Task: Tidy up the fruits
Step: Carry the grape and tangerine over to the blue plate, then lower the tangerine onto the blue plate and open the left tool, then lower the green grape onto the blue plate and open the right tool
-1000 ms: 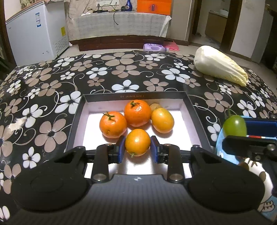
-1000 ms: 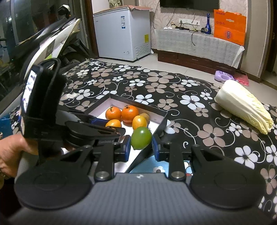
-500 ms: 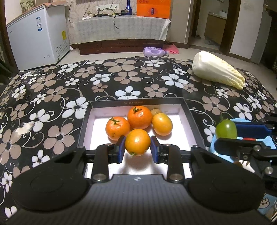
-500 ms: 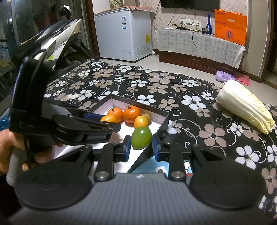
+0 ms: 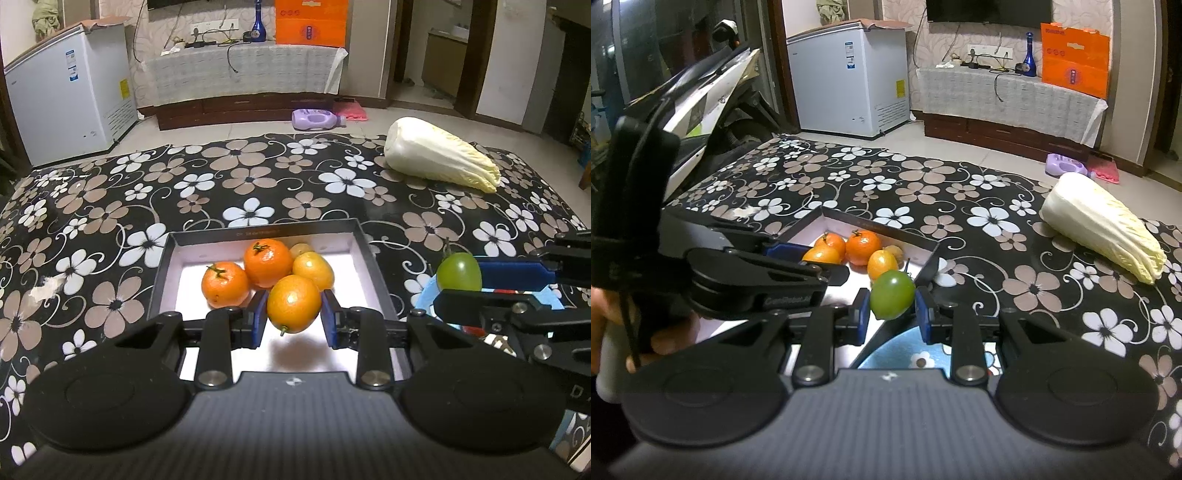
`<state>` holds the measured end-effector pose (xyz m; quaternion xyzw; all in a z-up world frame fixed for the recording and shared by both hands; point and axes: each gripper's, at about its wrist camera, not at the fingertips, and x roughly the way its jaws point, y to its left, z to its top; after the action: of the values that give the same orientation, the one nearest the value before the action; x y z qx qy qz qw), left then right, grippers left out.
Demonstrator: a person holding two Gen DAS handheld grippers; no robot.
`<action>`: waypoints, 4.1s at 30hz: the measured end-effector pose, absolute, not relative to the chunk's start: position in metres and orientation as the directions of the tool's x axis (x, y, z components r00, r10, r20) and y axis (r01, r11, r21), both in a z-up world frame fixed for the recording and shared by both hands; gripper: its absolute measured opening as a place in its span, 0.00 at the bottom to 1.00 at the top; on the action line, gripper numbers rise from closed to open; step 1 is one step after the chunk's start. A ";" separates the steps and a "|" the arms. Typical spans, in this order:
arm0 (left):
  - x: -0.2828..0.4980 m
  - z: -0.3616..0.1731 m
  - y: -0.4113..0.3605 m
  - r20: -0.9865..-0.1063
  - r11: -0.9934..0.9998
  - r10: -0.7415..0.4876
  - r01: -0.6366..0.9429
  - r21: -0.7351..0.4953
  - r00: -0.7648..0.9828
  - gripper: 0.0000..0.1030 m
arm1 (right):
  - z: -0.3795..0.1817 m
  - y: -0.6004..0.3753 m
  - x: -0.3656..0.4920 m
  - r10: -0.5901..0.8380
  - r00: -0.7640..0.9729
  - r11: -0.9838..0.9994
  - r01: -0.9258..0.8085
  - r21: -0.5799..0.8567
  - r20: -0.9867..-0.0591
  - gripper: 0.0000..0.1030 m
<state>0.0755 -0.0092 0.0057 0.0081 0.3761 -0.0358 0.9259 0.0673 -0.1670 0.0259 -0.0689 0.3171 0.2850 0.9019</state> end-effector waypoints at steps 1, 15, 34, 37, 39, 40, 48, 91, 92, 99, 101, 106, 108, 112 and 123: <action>0.075 0.006 -0.011 -0.695 0.997 -0.063 0.075 -0.013 0.716 0.35 | 0.026 -0.169 0.067 0.469 0.638 0.830 -0.555 0.057 -0.611 0.28; 0.074 0.009 -0.033 -0.685 0.993 -0.099 0.120 -0.018 0.721 0.35 | 0.028 -0.191 0.064 0.442 0.656 0.849 -0.526 0.049 -0.611 0.28; 0.074 0.005 -0.073 -0.682 0.981 -0.157 0.191 -0.026 0.715 0.35 | 0.027 -0.223 0.058 0.407 0.673 0.872 -0.487 0.044 -0.618 0.28; 0.074 0.005 -0.078 -0.681 0.979 -0.164 0.200 -0.027 0.714 0.35 | 0.027 -0.229 0.057 0.401 0.675 0.876 -0.481 0.043 -0.619 0.28; 0.074 0.004 -0.081 -0.681 0.978 -0.171 0.206 -0.030 0.712 0.35 | 0.027 -0.232 0.056 0.398 0.677 0.878 -0.476 0.044 -0.620 0.28; 0.075 0.003 -0.083 -0.683 0.977 -0.173 0.209 -0.031 0.710 0.35 | 0.026 -0.234 0.056 0.396 0.677 0.879 -0.474 0.044 -0.621 0.28; 0.072 0.002 -0.098 -0.680 0.967 -0.210 0.252 -0.038 0.702 0.35 | 0.020 -0.247 0.057 0.372 0.666 0.889 -0.457 0.041 -0.646 0.28; 0.072 -0.011 -0.117 -0.700 0.957 -0.222 0.290 -0.022 0.678 0.46 | -0.003 -0.259 0.052 0.350 0.573 0.868 -0.496 0.026 -0.741 0.32; 0.072 -0.010 -0.117 -0.699 0.957 -0.222 0.289 -0.023 0.679 0.46 | -0.002 -0.260 0.052 0.352 0.579 0.869 -0.494 0.027 -0.736 0.32; 0.072 -0.006 -0.111 -0.691 0.962 -0.219 0.272 -0.033 0.689 0.46 | 0.005 -0.261 0.052 0.364 0.617 0.875 -0.483 0.031 -0.698 0.32; 0.072 -0.005 -0.108 -0.688 0.963 -0.215 0.266 -0.033 0.693 0.46 | 0.006 -0.260 0.053 0.364 0.626 0.879 -0.476 0.032 -0.690 0.32; 0.072 -0.002 -0.100 -0.681 0.967 -0.211 0.252 -0.039 0.701 0.46 | 0.011 -0.255 0.056 0.373 0.653 0.885 -0.464 0.041 -0.659 0.32; 0.072 -0.001 -0.097 -0.680 0.968 -0.209 0.247 -0.042 0.703 0.46 | 0.012 -0.250 0.057 0.378 0.661 0.885 -0.464 0.042 -0.649 0.32; 0.071 0.001 -0.089 -0.677 0.971 -0.202 0.235 -0.045 0.708 0.46 | 0.015 -0.242 0.059 0.380 0.671 0.886 -0.462 0.041 -0.637 0.32; 0.070 0.005 -0.061 -0.674 0.979 -0.178 0.197 -0.049 0.717 0.46 | 0.017 -0.219 0.068 0.400 0.684 0.885 -0.461 0.063 -0.611 0.32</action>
<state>0.0697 -0.0609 0.0052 0.0132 0.3625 -0.1013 0.9264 0.0676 -0.2188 0.0175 -0.0480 0.3209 0.2348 0.9163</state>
